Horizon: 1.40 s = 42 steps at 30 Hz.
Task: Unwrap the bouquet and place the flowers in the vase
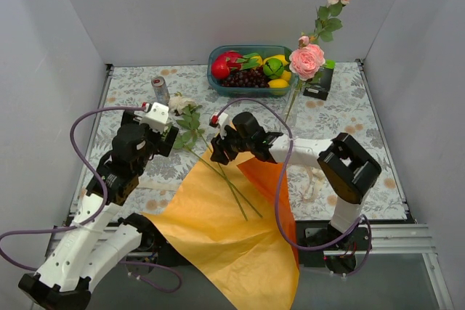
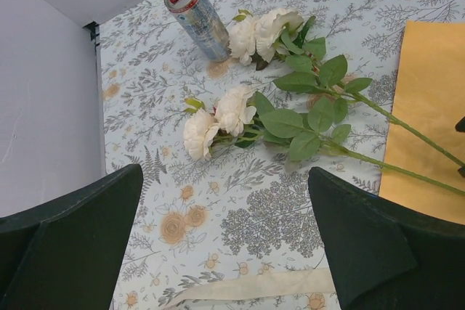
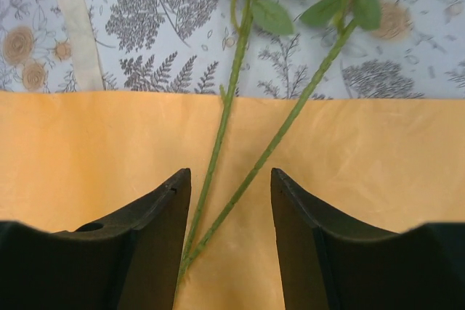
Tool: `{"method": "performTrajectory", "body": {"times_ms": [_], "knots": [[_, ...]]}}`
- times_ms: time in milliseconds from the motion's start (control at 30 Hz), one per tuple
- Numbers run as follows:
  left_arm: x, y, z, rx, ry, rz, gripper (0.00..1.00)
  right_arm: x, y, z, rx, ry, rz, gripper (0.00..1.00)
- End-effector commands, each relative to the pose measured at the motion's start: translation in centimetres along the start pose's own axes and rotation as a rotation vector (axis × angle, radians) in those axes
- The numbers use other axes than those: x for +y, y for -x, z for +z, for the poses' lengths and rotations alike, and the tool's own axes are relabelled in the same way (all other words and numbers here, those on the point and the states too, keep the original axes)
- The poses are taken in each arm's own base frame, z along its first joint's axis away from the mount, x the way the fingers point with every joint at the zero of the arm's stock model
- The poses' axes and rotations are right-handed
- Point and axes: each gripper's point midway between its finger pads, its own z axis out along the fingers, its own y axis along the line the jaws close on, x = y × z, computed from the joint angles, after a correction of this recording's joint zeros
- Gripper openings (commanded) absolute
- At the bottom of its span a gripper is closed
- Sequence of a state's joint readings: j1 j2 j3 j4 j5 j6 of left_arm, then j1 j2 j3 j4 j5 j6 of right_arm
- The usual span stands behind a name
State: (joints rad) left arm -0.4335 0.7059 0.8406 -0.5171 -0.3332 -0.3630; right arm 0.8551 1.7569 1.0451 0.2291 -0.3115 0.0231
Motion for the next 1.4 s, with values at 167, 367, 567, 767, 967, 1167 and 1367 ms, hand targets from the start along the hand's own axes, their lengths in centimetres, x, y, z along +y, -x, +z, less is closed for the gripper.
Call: {"method": "performTrajectory", "body": {"times_ms": [167, 367, 567, 767, 967, 1167, 1367], "knots": [[1.4, 1.5, -1.6, -0.031, 0.029, -0.022, 0.98, 1.5, 0.3, 2.1, 0.007, 0.018, 0.021, 0.58], [1.5, 1.6, -1.8, -0.034, 0.029, -0.026, 0.98, 0.2, -1.5, 3.1, 0.045, -0.04, 0.048, 0.59], [1.7, 1.7, -2.2, -0.036, 0.031, -0.022, 0.98, -0.8, -1.6, 3.9, 0.054, -0.086, 0.059, 0.6], [1.9, 1.7, -2.4, -0.041, 0.039, -0.016, 0.98, -0.8, -2.2, 5.0, 0.068, -0.082, 0.078, 0.39], [2.1, 1.7, -2.6, -0.043, 0.044, -0.008, 0.98, -0.1, -0.8, 4.8, 0.036, -0.079, 0.067, 0.01], [2.4, 2.5, -3.0, -0.057, 0.047, -0.025, 0.98, 1.5, 7.2, 1.8, -0.154, -0.083, 0.003, 0.01], [3.0, 3.6, -3.8, -0.08, 0.05, -0.023, 0.98, 3.1, 18.5, -2.6, -0.393, -0.099, -0.044, 0.01]]}}
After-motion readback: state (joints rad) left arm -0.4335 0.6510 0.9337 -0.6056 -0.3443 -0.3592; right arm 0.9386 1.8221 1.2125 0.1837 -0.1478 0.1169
